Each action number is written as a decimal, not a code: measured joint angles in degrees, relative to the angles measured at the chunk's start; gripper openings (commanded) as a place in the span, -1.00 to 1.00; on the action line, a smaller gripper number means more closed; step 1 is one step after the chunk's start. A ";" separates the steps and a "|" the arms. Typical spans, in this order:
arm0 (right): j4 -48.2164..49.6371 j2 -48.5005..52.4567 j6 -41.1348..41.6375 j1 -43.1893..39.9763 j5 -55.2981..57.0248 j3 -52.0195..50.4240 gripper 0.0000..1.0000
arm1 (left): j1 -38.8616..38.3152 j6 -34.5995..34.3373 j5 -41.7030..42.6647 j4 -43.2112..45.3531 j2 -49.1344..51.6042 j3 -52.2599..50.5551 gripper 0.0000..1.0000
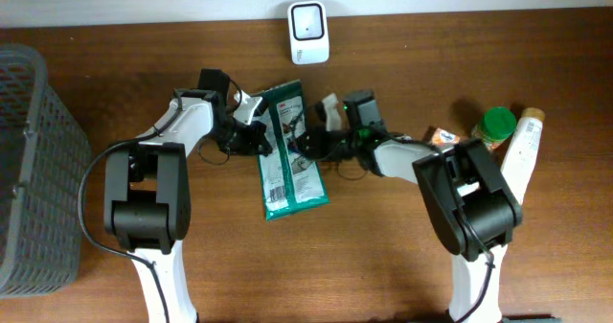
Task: Scan the item barcode
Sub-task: 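Grasp the gloves pack edges with both grippers and lift it, then release the left gripper and raise the gloves pack with the right gripper, then hold the gloves pack against the scanner window with the right gripper, then carry the gloves pack right and lay it beside the jar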
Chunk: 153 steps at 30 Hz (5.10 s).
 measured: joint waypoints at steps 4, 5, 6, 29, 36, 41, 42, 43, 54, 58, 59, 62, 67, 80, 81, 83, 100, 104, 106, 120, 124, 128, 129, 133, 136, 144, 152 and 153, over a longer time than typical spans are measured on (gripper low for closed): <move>0.00 0.00 -0.24 2.97 0.24 0.00 -0.81 | 0.00 0.00 0.00 -0.02 0.00 0.00 -0.94; 0.02 0.00 -0.33 3.23 0.39 0.00 -0.89 | 0.00 0.00 0.00 -0.02 0.00 0.00 -0.93; 0.04 0.00 -0.57 3.23 0.39 0.00 -0.91 | 0.00 0.00 0.00 0.00 0.00 0.00 -0.93; -10.47 -28.98 -4.70 -15.50 -10.60 0.20 -0.91 | 10.60 -0.81 -5.75 -9.16 -8.90 12.11 -0.21; -13.27 -44.26 -3.65 -21.55 -11.26 0.20 -0.92 | 10.80 -0.98 -8.07 -9.57 -9.29 12.35 0.73; -13.79 -49.07 -2.51 -25.53 -12.24 0.20 -0.92 | 10.80 -0.98 -10.49 -9.57 -9.29 12.35 0.99; -13.77 -49.24 -2.45 -25.62 -12.24 0.20 -0.92 | 10.80 -0.98 -10.69 -9.57 -9.29 12.35 0.98; -13.75 -49.31 -2.43 -25.62 -12.24 0.20 -0.92 | 10.80 -1.01 -10.80 -9.57 -9.29 12.35 0.98; -7.85 -49.31 5.53 -25.59 -11.54 0.20 -0.92 | 10.80 -0.98 -13.55 -9.09 -9.29 12.35 0.98; -8.57 -48.72 6.08 -25.59 -11.28 0.70 -0.92 | 11.50 -0.98 -13.92 -8.94 -9.29 12.37 0.98; -9.75 -48.09 5.84 -25.59 -11.06 1.53 -0.92 | 12.07 -1.01 -13.94 -8.94 -9.29 12.39 0.98; -17.66 -45.77 2.38 -25.09 -9.14 5.68 -0.92 | 14.10 -0.98 -14.32 -8.92 -9.29 13.62 0.98; -37.22 -40.85 -11.39 -18.75 3.78 18.12 -0.92 | 16.46 -1.01 -14.58 -8.74 -9.29 15.54 0.98; -21.05 -26.95 -53.18 4.46 57.66 26.56 -0.92 | 16.74 -0.98 -14.75 -8.74 -9.29 15.54 0.99; -19.06 -25.22 -56.72 5.11 59.76 26.49 -0.92 | 16.74 -0.98 -14.73 -8.79 -9.29 15.54 0.98; -13.68 -21.20 -63.98 5.88 62.97 26.51 -0.92 | 16.74 -0.98 -14.73 -8.79 -9.29 15.54 0.99; 29.68 10.38 -98.36 3.56 56.24 26.71 -0.91 | 16.74 -0.98 -14.73 -8.85 -9.29 15.54 0.98; 30.01 13.16 -99.38 2.67 54.23 26.71 -0.92 | 16.74 -0.98 -14.75 -8.87 -9.29 15.54 0.98; 30.01 13.40 -99.54 2.62 53.55 26.71 -0.91 | 16.74 -0.98 -14.73 -8.87 -9.29 15.54 0.98; 28.28 13.40 -100.04 2.62 53.57 26.71 -0.91 | 16.74 -1.01 -14.75 -8.90 -9.29 15.54 0.98; 28.26 13.40 -100.19 2.62 53.70 26.71 -0.91 | 16.74 -1.01 -14.73 -8.90 -9.29 15.54 0.98; 28.26 13.40 -100.24 2.62 53.77 26.71 -0.91 | 16.74 -1.01 -14.75 -8.90 -9.29 15.54 0.98; 28.26 13.40 -100.21 2.62 53.77 26.71 -0.91 | 16.74 -0.98 -14.75 -8.90 -9.29 15.54 0.98; 29.59 13.40 -99.36 2.62 54.40 26.71 -0.92 | 16.74 -0.98 -14.73 -8.90 -9.29 15.54 0.99; 32.96 13.40 -96.15 2.62 55.76 26.73 -0.92 | 16.74 -0.98 -14.75 -8.92 -9.29 15.54 0.98; 28.76 10.27 -81.70 2.32 56.33 26.64 -0.92 | 16.74 -0.98 -14.73 -8.87 -9.29 15.54 0.98; 4.68 -7.56 -59.01 -2.89 51.21 26.97 -0.92 | 16.74 -0.98 -14.75 -8.85 -9.29 15.54 0.98; 0.35 -9.70 -55.25 -3.80 49.75 27.06 -0.92 | 16.74 -0.98 -14.75 -8.90 -9.29 15.54 0.98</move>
